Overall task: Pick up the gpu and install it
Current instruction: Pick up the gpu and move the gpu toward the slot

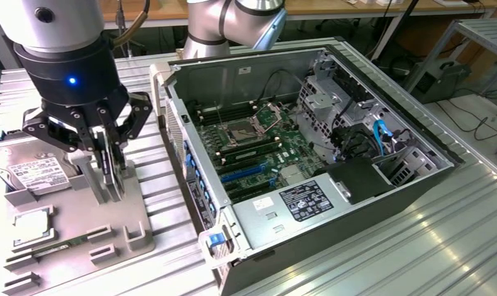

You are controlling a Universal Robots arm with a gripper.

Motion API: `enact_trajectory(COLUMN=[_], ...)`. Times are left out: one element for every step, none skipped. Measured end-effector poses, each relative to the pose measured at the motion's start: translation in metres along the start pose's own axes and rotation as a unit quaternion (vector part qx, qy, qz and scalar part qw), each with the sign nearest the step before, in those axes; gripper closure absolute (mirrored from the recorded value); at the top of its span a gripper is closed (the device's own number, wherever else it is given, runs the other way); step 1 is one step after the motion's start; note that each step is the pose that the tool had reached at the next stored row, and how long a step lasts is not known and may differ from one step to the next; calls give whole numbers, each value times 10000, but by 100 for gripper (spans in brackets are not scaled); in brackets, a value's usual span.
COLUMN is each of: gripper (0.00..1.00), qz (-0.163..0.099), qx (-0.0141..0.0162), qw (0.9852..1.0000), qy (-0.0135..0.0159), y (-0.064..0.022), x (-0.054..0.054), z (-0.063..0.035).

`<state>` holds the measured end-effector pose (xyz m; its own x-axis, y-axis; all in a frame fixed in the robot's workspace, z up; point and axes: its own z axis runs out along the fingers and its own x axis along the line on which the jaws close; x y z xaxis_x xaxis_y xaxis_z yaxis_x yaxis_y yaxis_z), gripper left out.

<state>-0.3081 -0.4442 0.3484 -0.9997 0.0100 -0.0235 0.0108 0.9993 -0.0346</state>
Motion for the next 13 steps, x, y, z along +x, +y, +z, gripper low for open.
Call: enact_trajectory(gripper=[72, 72, 72, 72, 72, 72, 72, 72, 72, 72, 72, 72, 72], qz=[0, 0, 0, 0, 0, 0, 0, 0, 0, 0, 0, 0, 0], qx=[0, 0, 0, 0, 0, -1, 0, 0, 0, 0, 1, 1, 1], qw=[10000, 10000, 10000, 10000, 10000, 10000, 10000, 10000, 10000, 10000, 10000, 10000, 10000], qy=[0, 0, 0, 0, 0, -1, 0, 1, 0, 0, 0, 1, 0], y=[0, 0, -1, -1, -2, -2, -2, -2, -3, -3, -3, -3, -3], x=[0, -1, -1, -1, -1, -1, -1, -1, -2, -2, -2, -3, -3], z=[-10, -21, -28, -37, -45, -52, -57, -65, -70, -75, -83, -93, -101])
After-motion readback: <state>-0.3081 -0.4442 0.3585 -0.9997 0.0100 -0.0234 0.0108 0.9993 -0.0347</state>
